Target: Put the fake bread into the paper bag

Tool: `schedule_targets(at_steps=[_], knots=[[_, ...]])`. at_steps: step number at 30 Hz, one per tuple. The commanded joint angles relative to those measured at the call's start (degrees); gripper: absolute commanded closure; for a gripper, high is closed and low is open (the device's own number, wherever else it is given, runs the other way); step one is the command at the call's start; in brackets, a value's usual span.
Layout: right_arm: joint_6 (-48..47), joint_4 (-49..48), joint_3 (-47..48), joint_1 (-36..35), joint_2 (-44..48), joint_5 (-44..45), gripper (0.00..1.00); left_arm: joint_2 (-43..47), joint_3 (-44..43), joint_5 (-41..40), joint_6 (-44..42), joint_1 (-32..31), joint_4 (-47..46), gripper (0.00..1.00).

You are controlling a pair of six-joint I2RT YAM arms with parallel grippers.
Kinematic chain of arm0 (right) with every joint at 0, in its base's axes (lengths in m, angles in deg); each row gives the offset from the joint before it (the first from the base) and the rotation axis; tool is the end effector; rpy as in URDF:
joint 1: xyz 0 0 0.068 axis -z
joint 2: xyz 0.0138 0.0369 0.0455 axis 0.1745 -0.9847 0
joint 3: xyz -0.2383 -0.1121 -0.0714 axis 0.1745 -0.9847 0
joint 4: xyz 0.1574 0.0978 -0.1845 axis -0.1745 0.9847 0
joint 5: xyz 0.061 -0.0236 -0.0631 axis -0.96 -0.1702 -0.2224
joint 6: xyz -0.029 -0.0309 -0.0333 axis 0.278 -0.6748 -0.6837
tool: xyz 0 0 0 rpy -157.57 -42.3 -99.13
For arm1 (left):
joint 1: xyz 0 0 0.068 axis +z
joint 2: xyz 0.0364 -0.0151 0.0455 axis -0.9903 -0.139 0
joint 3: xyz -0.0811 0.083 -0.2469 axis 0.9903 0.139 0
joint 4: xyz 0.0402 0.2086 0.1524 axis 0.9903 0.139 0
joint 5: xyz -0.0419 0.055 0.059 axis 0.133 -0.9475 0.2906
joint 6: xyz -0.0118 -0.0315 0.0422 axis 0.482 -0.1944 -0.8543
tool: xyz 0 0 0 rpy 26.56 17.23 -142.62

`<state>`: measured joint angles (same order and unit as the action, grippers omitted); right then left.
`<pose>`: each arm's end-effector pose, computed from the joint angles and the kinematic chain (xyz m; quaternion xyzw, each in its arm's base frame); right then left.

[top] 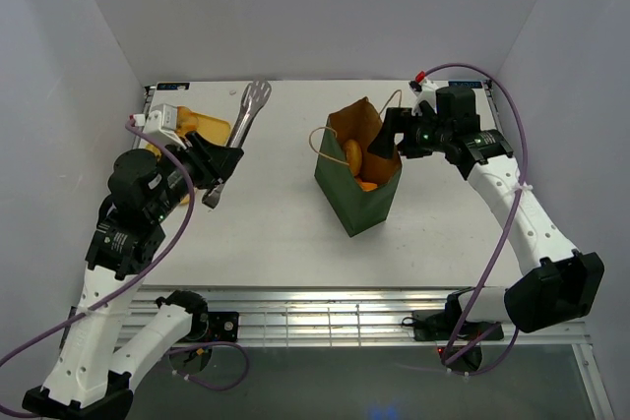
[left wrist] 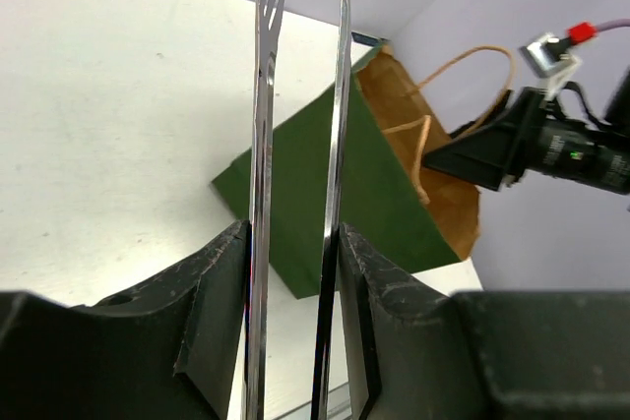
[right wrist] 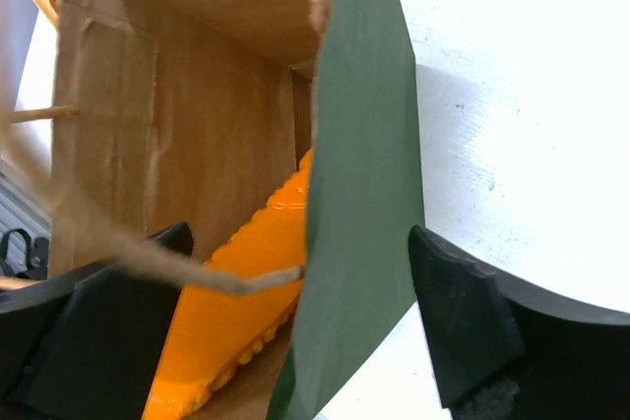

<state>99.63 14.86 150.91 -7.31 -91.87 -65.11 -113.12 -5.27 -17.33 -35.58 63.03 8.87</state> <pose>0.2769 0.0991 0.3641 -0.1020 0.8637 0.2736 0.4109 0.1341 -0.0522 0.4224 -0.0416 0.7631 -0.3386 0.5488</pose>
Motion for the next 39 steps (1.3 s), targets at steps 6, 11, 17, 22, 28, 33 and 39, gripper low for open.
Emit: schedule_targets(at_steps=[6,11,17,22,28,33,39], knots=[[-2.42,3.20,4.82,-0.57,5.43,0.39,0.10,2.99,2.67,-8.55,-2.76,-0.18,7.36,0.51],[-2.77,4.96,5.09,-0.56,11.05,1.27,0.10,2.64,3.38,-11.54,-2.93,-0.18,8.24,0.51],[-2.77,8.73,2.36,-0.65,18.78,2.93,0.10,1.41,3.99,-12.07,-2.14,-0.18,8.59,0.51],[-0.75,10.24,-3.42,-0.56,27.21,4.44,0.10,0.70,4.96,-14.52,-1.44,-0.18,9.03,0.51],[2.06,8.49,-11.25,-0.56,33.63,-1.53,0.10,-1.14,5.31,-15.85,-0.65,-0.18,9.91,0.51],[5.31,5.23,-18.46,-0.65,37.41,-7.07,0.10,-1.06,6.37,-19.79,-0.30,-0.18,11.84,0.51],[4.09,5.23,-21.63,-0.65,39.00,-8.57,0.10,-1.58,4.97,-27.61,-1.61,-0.18,17.55,0.51]])
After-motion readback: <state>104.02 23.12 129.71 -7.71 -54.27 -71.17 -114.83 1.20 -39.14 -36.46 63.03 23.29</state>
